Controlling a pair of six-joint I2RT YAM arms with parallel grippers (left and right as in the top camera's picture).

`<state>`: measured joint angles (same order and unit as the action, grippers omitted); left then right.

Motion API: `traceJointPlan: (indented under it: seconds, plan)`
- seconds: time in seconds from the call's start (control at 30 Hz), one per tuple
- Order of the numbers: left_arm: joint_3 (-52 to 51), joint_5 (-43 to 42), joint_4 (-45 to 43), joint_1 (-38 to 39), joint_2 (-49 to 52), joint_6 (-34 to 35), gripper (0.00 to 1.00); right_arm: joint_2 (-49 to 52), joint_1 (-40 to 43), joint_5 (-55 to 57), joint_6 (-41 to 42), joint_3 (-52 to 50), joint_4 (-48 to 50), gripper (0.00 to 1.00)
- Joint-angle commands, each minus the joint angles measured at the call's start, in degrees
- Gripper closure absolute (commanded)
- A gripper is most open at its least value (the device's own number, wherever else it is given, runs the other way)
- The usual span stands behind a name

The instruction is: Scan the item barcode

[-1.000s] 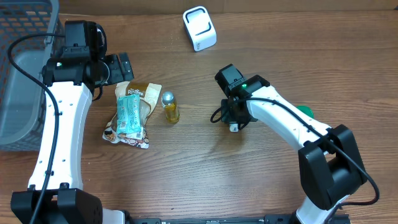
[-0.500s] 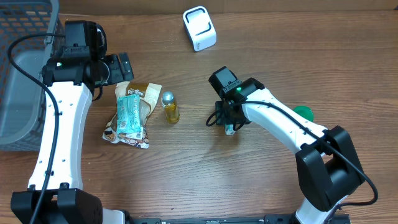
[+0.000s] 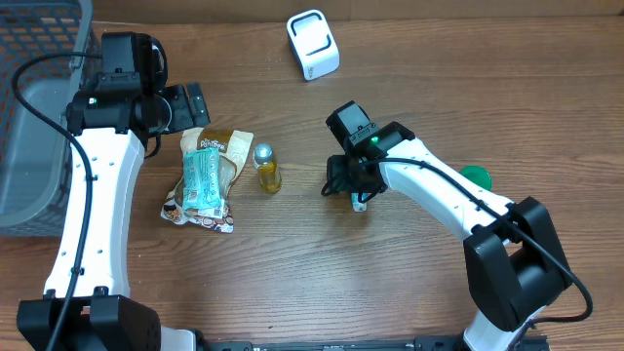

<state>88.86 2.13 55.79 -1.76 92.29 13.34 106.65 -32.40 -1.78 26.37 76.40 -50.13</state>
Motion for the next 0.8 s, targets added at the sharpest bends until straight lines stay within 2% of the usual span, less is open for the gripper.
traceJointPlan:
  seconds: [0.0, 0.23, 0.47, 0.5, 0.57, 0.67, 0.77]
  plan:
    - [1.27, -0.26, 0.07, -0.09, 0.09, 0.37, 0.0, -1.09, -0.44, -3.98, 0.17, 0.52, 1.68, 0.37]
    - [1.27, -0.26, 0.07, -0.09, 0.07, 0.37, 0.0, -1.09, -0.44, -9.22, 0.15, 0.55, 5.18, 0.37]
    - [1.27, -0.26, 0.07, -0.09, 0.09, 0.37, 0.0, -1.09, 1.27, -3.02, 3.48, 0.52, 3.98, 0.39]
    - [1.27, -0.26, 0.07, -0.09, 0.09, 0.37, 0.0, -1.09, 1.7, -3.04, 3.65, 0.52, 3.63, 0.4]
    - [1.27, -0.26, 0.07, -0.09, 0.09, 0.37, 0.01, -1.09, 2.4, -3.04, 3.63, 0.52, 2.67, 0.49]
    - [1.27, -0.26, 0.07, -0.09, 0.09, 0.37, 0.0, -1.09, 3.26, -3.04, 3.61, 0.52, 0.72, 0.57]
    - [1.27, -0.26, 0.07, -0.09, 0.09, 0.37, 0.0, -1.09, 3.56, -3.02, 3.61, 0.46, -0.59, 0.57]
